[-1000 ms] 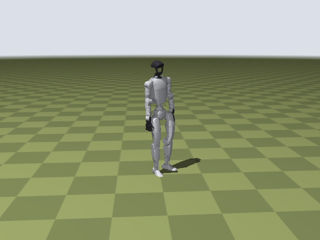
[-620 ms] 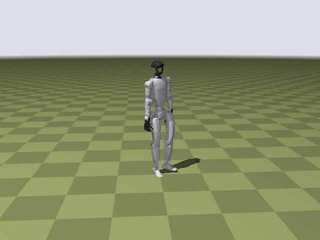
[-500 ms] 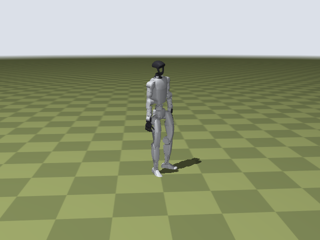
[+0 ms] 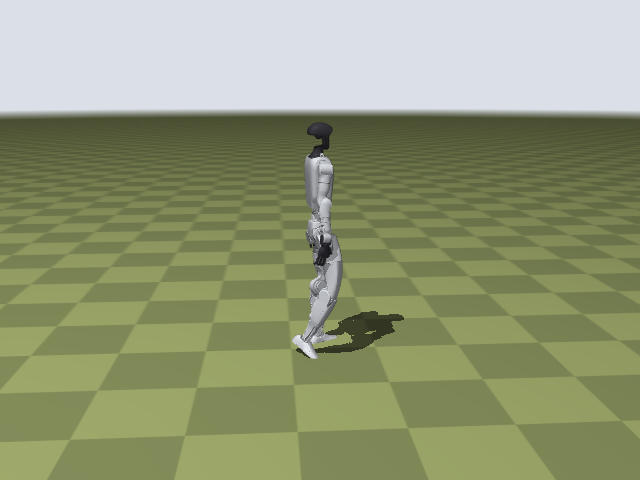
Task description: In place motions
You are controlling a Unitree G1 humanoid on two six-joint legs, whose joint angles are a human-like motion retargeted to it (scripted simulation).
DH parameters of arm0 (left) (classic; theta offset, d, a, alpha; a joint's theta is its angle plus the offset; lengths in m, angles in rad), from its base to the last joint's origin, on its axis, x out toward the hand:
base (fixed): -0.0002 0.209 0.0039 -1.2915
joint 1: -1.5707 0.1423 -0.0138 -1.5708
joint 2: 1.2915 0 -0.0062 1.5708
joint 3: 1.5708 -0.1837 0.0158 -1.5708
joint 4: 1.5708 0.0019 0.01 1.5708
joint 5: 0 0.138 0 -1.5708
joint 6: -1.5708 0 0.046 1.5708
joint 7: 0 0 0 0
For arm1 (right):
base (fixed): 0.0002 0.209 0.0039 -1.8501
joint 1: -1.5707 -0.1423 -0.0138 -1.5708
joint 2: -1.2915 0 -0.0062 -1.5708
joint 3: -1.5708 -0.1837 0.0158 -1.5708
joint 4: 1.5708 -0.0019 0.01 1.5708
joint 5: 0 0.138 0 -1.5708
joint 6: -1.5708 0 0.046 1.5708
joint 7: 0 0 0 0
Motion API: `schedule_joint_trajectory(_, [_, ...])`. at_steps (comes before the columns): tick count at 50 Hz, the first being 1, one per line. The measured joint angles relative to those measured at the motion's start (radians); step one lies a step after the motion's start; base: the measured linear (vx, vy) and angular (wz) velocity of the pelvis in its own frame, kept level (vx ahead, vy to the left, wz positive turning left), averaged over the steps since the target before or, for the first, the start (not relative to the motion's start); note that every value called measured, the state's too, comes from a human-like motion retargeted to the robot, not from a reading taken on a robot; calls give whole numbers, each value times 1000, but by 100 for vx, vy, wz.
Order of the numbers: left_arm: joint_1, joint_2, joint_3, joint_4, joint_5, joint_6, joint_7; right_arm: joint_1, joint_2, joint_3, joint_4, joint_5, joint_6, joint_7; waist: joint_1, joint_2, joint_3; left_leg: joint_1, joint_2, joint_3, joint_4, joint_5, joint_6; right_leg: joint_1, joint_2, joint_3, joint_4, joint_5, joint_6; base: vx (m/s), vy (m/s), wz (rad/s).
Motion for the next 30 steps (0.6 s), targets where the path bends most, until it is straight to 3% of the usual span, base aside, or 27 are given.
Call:
schedule_joint_trajectory(2, [5, 22, 14, 15, 6, 8, 2, -4, 1, 18, 8, -14, 5, -13, -16, -4, -20, -21, -16, -45, -3, 13, 7, -78, 11, 154, 83, -4, 32, 45, 3, 177])
schedule_joint_trajectory(5, [0, 52, 31, 30, 9, 18, 16, -27, 9, 36, 24, -8, 11, -16, -34, -27, -11, -31, -51, -103, -5, 29, 20, -172, 173, 481, 65, -15, 100, 23, -6, 168])
schedule_joint_trajectory(10, [-18, 93, 60, 30, -8, 22, 14, -56, 30, 76, -24, -9, 5, -4, -80, -66, 35, -42, -96, -223, 22, 39, 31, -178, 274, 654, -105, -129, 149, 16, -17, 167])
schedule_joint_trajectory(15, [-19, 97, 72, 42, -4, 23, 23, -51, 40, 97, -52, -25, -6, -9, -121, -138, 47, -28, -202, -352, 33, 52, 42, -171, 322, 874, -340, -152, 270, 19, -16, 182])
schedule_joint_trajectory(16, [-19, 96, 79, 44, -4, 24, 22, -51, 42, 100, -52, -30, -7, -6, -118, -150, 53, -17, -217, -374, 34, 54, 45, -164, 336, 924, -367, -117, 234, 17, -16, 142])
schedule_joint_trajectory(17, [-20, 94, 87, 45, -2, 25, 21, -52, 45, 103, -51, -34, -7, -2, -111, -160, 58, -10, -228, -392, 36, 56, 46, -155, 339, 938, -379, -105, 209, 16, -15, 104])
schedule_joint_trajectory(20, [-19, 86, 97, 42, 7, 23, 7, -49, 50, 88, -39, -53, -2, 10, -85, -179, 53, -14, -257, -445, 55, 63, 53, -116, 274, 730, -371, -143, 204, 17, -15, 121])
schedule_joint_trajectory(22, [-18, 71, 77, 43, 7, 22, 11, -37, 49, 66, -38, -56, 0, 16, -23, -183, 48, -10, -258, -445, 55, 71, 53, -97, 247, 737, -380, -146, 242, 17, -12, 88])
schedule_joint_trajectory(30, [12, 60, 38, 34, 33, 10, -7, -36, 25, 53, -75, -125, -7, 0, 15, -188, 27, -4, -267, -463, 30, 97, 42, -84, 230, 671, -397, -136, 243, 5, -2, 32])
